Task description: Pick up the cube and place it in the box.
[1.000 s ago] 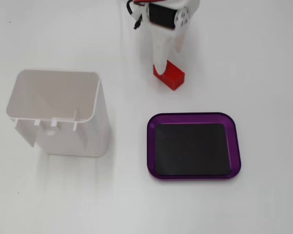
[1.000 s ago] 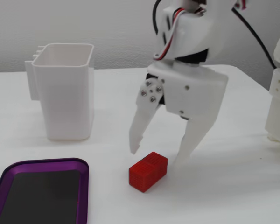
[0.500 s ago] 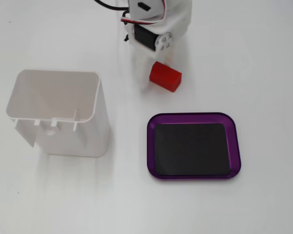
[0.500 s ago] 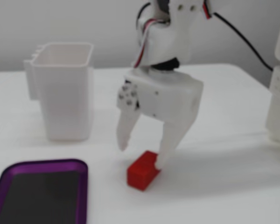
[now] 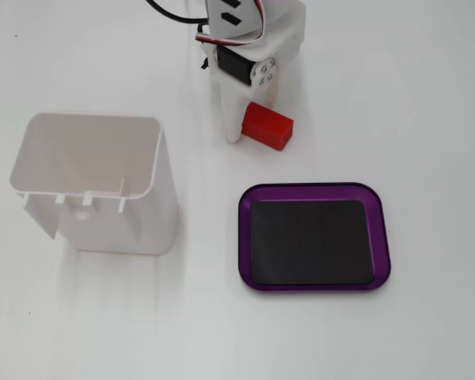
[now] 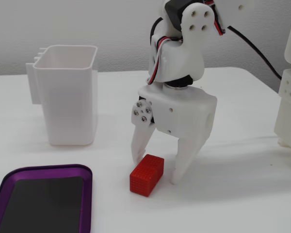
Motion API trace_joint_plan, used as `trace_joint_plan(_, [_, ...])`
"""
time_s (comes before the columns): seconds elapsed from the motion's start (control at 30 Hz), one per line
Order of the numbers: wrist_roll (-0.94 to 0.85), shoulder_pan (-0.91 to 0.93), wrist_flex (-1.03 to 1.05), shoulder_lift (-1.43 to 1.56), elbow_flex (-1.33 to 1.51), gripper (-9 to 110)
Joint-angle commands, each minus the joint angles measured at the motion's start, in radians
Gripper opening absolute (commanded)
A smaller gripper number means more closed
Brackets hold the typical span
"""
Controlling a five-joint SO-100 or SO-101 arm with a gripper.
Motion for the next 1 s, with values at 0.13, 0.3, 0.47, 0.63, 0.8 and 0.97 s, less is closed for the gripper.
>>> trace_joint_plan(0.13, [-0.011,-0.006,-0.008,0.012,-0.017,22])
trace_joint_plan(0.3, [-0.058,-0.038,-0.008,0.012,-0.018,22])
trace_joint_plan(0.47, [-0.094,-0.055,-0.008,0.014,-0.020,22])
trace_joint_plan(0.63, [-0.094,-0.064,0.005,0.003,-0.066,22])
trace_joint_plan(0.8, [-0.147,-0.064,0.006,0.002,-0.098,14])
trace_joint_plan(0.97, [-0.152,-0.064,0.006,0.002,-0.098,0])
